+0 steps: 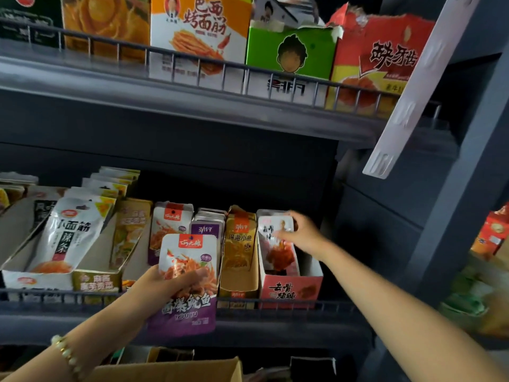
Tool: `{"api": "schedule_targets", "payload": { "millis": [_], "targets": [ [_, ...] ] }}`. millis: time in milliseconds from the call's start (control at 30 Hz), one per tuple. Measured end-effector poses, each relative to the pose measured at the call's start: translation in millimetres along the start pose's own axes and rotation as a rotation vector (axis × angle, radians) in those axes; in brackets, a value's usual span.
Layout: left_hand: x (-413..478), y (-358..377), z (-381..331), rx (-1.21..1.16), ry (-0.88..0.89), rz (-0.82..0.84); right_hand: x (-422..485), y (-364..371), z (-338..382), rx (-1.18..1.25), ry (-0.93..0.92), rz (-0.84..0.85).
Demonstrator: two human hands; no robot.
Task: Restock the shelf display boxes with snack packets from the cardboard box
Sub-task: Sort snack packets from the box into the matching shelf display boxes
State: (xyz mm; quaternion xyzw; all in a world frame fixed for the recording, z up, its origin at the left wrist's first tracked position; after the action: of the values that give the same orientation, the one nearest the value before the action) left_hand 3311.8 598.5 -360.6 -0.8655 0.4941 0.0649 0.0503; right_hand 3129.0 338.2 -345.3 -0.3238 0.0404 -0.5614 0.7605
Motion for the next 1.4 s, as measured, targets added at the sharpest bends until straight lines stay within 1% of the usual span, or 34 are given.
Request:
{"api": "schedule_targets", "payload": {
  "millis": [100, 267, 533, 667, 767, 833, 867, 900, 933, 1000, 1067, 1133, 1200, 1300, 1400],
  "targets": [
    [0.1, -8.2, -0.5, 0.003, -0.021, 0.011, 2.8, 1.4, -12.9, -0.154, -0.111, 0.024],
    [0.6, -10.6, 4.9, 0.008, -0.053, 0.016, -0.6, -14.3, -16.3, -0.368, -0.242, 0.108],
    [6.5, -5.4, 13.5, 0.011, -0.066, -0.023, 0.4, -1.0, -19.2, -0.435, -0.317, 0.043],
    [4.7, -10.2, 14.0, 0.034, -0.064, -0.002, -4.2, -1.9, -19.2, -0.512, -0.305, -0.003],
    [-1.6, -15.8, 11.2, 0.063, -0.026, 0.014, -10.8, -4.5, -11.7, -0.565, -0.319, -0.061],
    [-7.4, -19.8, 7.8, 0.069, 0.016, 0.023, -19.1, -2.4, 7.0, -0.458, -0.360, -0.156],
    [-10.0, -21.7, 6.1, 0.073, 0.037, 0.026, -27.1, 0.8, 23.1, -0.345, -0.366, -0.189],
    [-12.5, -23.5, 4.3, 0.074, 0.056, 0.028, -36.0, 6.0, 41.1, -0.208, -0.348, -0.180],
    [-15.4, -25.3, 2.7, 0.074, 0.075, 0.030, -47.5, 13.4, 61.9, -0.074, -0.319, -0.112],
    [-20.4, -27.1, -0.6, 0.085, 0.115, 0.043, -74.4, 31.3, 99.0, 0.103, -0.241, 0.144],
    [-25.6, -28.4, -4.1, 0.105, 0.163, 0.061, -98.6, 50.1, 123.1, 0.117, -0.186, 0.371],
    [-30.3, -32.2, -6.5, 0.126, 0.191, 0.068, -112.7, 66.1, 133.1, 0.115, -0.147, 0.477],
    [-35.5, -42.4, -7.5, 0.160, 0.193, 0.063, -117.7, 76.3, 138.5, 0.179, -0.093, 0.487],
    [-40.6, -64.9, -4.7, 0.221, 0.188, 0.112, -114.2, 84.5, 142.8, 0.272, -0.023, 0.431],
    [-43.5, -83.4, -1.9, 0.190, 0.193, 0.151, -111.5, 94.0, 147.7, 0.319, 0.033, 0.443]
  ]
}}
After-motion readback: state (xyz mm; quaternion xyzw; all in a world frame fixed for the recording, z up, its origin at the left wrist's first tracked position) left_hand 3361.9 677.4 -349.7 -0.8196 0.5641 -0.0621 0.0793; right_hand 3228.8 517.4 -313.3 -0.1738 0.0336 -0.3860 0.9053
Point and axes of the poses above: each hand's wrist, its own x-axis towards the middle knuckle, its own y-axis out of the palm, z = x × y, the point moved 1 cm from there along x, towards the middle knuckle, and after that the axes turned 9 degrees about -z, right-handed, at the moved point
